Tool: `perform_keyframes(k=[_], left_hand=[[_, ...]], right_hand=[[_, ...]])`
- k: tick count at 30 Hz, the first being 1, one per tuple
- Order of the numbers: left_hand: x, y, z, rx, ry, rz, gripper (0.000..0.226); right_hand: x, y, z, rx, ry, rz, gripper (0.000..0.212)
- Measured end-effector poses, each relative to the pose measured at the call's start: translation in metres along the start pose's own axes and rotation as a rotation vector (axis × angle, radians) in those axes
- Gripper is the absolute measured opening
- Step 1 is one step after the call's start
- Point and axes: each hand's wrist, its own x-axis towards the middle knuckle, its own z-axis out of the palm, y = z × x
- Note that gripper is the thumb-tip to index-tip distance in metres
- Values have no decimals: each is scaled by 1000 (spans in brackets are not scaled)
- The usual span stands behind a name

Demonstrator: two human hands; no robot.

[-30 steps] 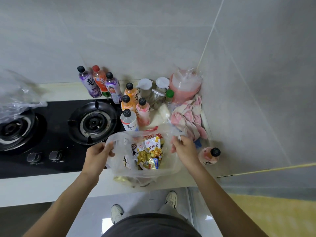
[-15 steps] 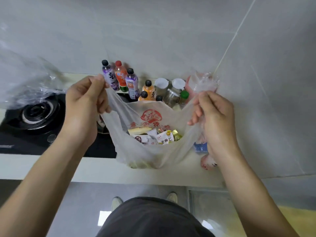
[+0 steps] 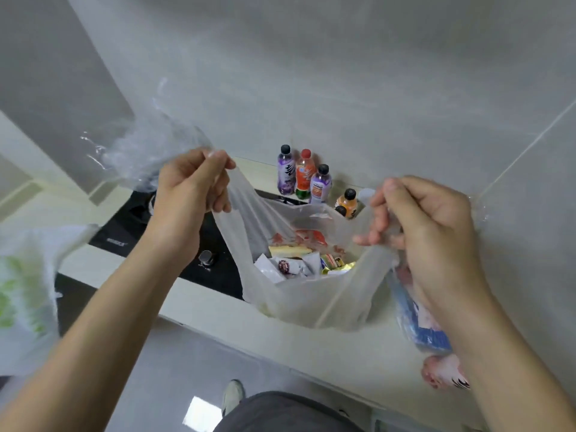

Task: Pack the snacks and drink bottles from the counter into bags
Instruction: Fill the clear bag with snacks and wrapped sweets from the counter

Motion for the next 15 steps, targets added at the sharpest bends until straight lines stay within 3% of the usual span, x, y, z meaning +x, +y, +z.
perform_keyframes(k=[7,15], left_hand=[[53,27,-33,136,134,6,22],[130,41,-67,237,89,49,18]], right_hand=[[84,-15,69,57,-197,71,30],[150,-15,166,29,-239,86,23]])
